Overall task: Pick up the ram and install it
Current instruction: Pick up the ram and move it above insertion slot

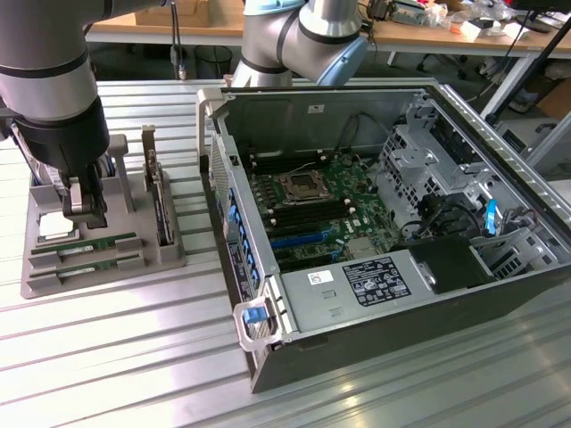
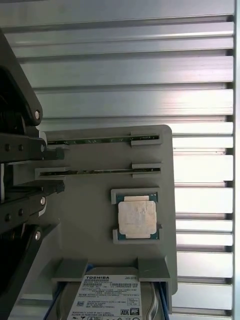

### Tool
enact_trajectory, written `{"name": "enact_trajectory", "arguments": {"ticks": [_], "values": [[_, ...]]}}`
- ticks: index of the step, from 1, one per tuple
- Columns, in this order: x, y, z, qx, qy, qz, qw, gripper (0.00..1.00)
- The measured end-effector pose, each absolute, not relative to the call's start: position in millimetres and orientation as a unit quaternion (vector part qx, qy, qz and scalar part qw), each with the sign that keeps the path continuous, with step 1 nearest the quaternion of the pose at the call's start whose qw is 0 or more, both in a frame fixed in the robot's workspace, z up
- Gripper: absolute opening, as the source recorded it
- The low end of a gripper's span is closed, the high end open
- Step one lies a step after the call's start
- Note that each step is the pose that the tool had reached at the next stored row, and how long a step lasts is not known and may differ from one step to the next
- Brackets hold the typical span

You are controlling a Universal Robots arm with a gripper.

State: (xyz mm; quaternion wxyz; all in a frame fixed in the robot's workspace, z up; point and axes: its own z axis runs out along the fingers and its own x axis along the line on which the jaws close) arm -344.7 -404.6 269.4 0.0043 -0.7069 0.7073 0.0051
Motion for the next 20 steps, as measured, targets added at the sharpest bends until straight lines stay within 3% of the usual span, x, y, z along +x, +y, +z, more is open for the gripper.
{"name": "enact_trajectory", "arguments": {"ticks": [20], "values": [[-345.0,-410.0,259.6,-0.707,0.707,0.005,0.004,0.30]]}}
